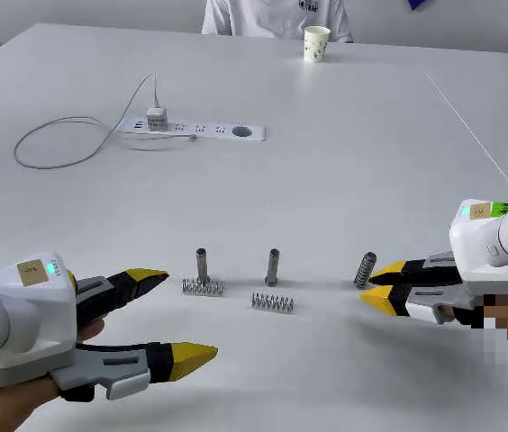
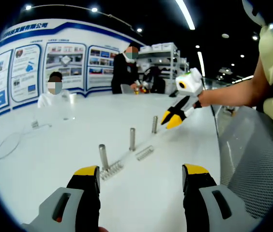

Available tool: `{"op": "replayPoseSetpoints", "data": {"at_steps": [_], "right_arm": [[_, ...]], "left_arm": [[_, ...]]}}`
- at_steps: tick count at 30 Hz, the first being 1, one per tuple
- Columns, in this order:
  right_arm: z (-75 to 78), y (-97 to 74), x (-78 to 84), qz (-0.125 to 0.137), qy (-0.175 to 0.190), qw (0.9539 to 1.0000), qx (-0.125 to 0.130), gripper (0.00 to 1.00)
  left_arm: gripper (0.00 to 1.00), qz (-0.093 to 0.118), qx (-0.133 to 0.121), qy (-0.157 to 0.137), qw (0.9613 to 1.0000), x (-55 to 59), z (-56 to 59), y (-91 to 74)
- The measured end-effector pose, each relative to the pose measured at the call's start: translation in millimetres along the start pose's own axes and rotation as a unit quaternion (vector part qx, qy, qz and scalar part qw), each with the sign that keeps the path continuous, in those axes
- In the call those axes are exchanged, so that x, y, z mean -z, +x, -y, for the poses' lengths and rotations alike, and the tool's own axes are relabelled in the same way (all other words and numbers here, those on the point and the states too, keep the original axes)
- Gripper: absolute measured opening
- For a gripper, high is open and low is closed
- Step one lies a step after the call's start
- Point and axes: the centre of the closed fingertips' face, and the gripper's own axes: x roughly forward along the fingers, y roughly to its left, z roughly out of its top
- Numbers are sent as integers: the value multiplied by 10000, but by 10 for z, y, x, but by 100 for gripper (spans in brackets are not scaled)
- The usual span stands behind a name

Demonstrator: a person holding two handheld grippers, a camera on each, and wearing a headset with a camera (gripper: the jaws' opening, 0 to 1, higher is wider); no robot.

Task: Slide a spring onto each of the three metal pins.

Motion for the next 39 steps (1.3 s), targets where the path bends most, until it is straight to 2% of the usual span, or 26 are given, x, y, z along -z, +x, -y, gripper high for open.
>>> {"op": "replayPoseSetpoints", "data": {"at_steps": [8,27,39], "right_arm": [[-144,102,-94,17,-178,9995,-243,17],[-359,413,-262,-32,-571,9958,-711,18],[-442,603,-255,-132,-659,9934,-930,18]], "left_arm": [[70,-8,1,7,10000,4,5,-2],[70,-52,-92,23,9999,-7,20,-42],[70,-85,-134,35,9999,-15,42,-64]]}}
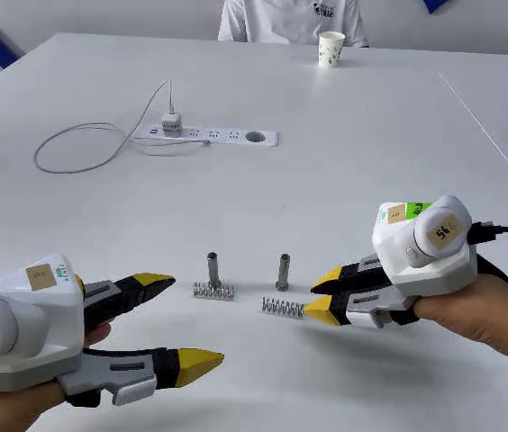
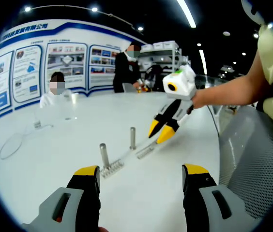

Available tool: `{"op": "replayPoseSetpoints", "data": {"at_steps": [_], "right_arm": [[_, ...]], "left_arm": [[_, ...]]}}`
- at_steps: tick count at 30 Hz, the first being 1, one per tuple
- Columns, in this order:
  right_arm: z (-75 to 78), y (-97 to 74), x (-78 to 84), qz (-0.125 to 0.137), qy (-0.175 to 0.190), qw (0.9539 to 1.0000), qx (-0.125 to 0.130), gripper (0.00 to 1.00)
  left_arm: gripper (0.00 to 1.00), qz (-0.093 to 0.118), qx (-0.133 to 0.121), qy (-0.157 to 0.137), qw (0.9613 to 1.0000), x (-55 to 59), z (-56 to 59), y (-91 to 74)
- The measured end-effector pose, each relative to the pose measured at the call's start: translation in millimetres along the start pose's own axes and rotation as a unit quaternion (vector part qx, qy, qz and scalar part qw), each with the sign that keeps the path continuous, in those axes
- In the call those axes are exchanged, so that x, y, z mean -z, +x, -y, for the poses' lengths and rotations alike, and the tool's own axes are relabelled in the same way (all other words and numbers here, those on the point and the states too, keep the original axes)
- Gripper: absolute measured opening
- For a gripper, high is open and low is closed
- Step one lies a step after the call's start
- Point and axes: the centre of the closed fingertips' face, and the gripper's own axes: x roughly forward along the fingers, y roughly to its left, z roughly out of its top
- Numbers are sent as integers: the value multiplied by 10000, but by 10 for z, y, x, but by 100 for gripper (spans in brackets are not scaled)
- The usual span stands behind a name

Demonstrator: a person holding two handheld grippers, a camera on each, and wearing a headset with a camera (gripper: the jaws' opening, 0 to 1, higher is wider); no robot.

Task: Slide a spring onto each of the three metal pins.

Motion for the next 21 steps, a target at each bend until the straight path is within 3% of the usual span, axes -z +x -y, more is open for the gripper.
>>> {"op": "replayPoseSetpoints", "data": {"at_steps": [21], "right_arm": [[-20,193,70,-146,11,9998,-127,16]], "left_arm": [[69,-9,-16,-39,10000,36,13,-23]]}}
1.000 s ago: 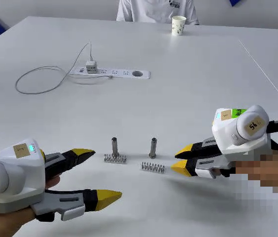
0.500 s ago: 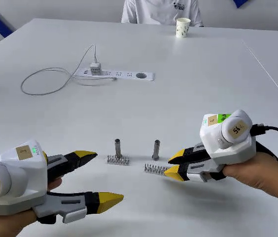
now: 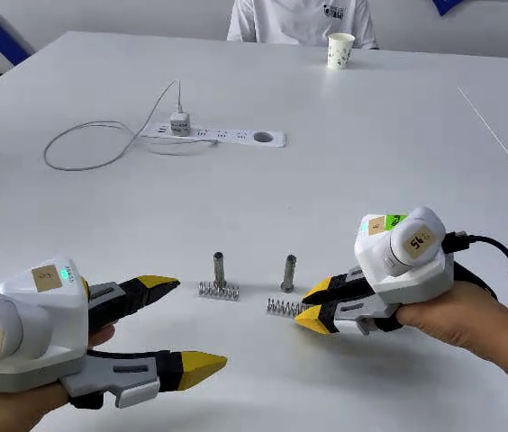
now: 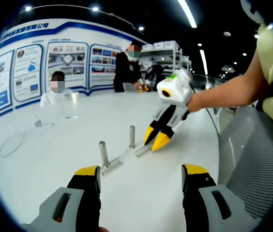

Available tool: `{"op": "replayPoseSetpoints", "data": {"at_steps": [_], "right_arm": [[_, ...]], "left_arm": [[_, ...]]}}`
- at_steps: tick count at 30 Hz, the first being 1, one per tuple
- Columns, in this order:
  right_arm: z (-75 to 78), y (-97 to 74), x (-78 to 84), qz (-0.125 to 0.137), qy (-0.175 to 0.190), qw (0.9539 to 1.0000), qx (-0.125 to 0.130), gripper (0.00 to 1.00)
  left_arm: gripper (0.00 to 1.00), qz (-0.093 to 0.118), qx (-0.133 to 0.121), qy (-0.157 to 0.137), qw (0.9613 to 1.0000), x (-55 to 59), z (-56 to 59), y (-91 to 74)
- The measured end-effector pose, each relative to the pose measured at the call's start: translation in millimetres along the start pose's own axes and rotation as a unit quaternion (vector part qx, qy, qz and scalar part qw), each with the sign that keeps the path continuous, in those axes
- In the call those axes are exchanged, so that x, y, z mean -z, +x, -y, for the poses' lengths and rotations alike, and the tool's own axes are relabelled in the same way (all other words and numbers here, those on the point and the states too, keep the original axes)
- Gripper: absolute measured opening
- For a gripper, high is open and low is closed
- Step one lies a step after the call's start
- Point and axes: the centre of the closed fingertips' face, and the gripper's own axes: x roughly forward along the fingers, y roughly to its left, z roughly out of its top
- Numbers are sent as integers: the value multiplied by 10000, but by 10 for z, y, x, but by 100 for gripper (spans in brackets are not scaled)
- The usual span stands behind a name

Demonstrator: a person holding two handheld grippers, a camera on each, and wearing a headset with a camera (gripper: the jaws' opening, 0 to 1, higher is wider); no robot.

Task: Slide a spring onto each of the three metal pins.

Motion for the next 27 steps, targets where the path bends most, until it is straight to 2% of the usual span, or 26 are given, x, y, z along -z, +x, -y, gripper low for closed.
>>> {"op": "replayPoseSetpoints", "data": {"at_steps": [19,27], "right_arm": [[15,37,47,-121,-6,9999,39,12],[-42,-33,19,-164,-66,9998,-7,11]], "left_arm": [[68,26,131,16,9999,-13,45,55],[67,-46,324,118,9994,-8,106,140]]}}
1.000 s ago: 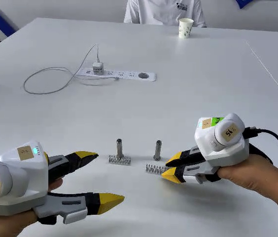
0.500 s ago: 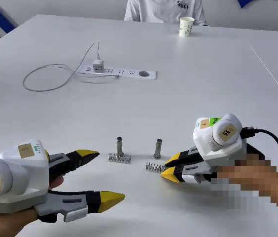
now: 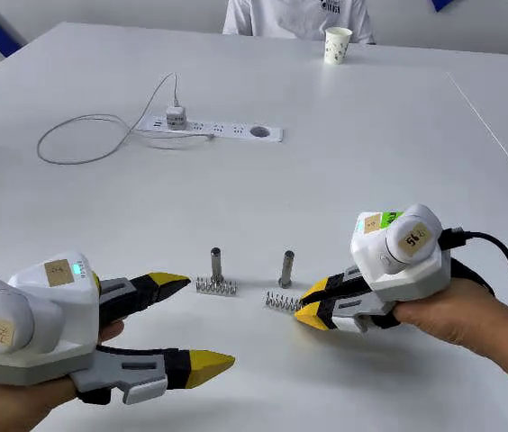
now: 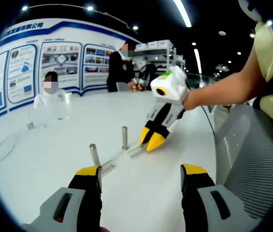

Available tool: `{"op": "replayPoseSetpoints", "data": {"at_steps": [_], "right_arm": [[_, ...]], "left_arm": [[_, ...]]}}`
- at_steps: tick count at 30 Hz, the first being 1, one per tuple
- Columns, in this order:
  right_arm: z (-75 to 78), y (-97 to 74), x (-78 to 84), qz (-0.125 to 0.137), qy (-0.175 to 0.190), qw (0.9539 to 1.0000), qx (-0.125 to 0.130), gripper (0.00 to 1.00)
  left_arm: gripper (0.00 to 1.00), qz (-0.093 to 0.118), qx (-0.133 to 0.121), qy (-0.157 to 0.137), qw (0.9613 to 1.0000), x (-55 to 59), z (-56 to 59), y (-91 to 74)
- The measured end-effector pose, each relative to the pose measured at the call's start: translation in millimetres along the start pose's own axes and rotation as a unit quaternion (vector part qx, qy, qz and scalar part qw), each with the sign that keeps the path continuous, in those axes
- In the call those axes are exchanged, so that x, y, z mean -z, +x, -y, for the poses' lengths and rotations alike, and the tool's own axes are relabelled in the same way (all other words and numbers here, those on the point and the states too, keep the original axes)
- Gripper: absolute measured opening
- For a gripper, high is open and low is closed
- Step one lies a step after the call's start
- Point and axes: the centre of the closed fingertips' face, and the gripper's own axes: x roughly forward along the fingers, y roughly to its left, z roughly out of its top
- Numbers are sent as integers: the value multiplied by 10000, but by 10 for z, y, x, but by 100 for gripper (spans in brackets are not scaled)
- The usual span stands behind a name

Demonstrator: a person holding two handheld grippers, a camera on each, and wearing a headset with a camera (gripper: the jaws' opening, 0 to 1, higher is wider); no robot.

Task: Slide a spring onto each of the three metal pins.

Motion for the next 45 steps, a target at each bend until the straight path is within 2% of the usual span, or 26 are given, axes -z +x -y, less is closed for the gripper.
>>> {"op": "replayPoseSetpoints", "data": {"at_steps": [12,28,38,45], "right_arm": [[-222,-184,-154,-30,-358,9991,-244,11],[-572,-284,-371,-49,-851,9936,-738,11],[-684,-313,-422,-117,-1057,9900,-925,11],[-717,-340,-431,-170,-1119,9890,-954,11]], "left_arm": [[62,-63,334,299,9990,-71,79,162],[41,-79,665,645,9957,-124,239,212],[30,-67,847,860,9927,-144,342,236],[21,-57,941,981,9907,-140,387,243]]}}
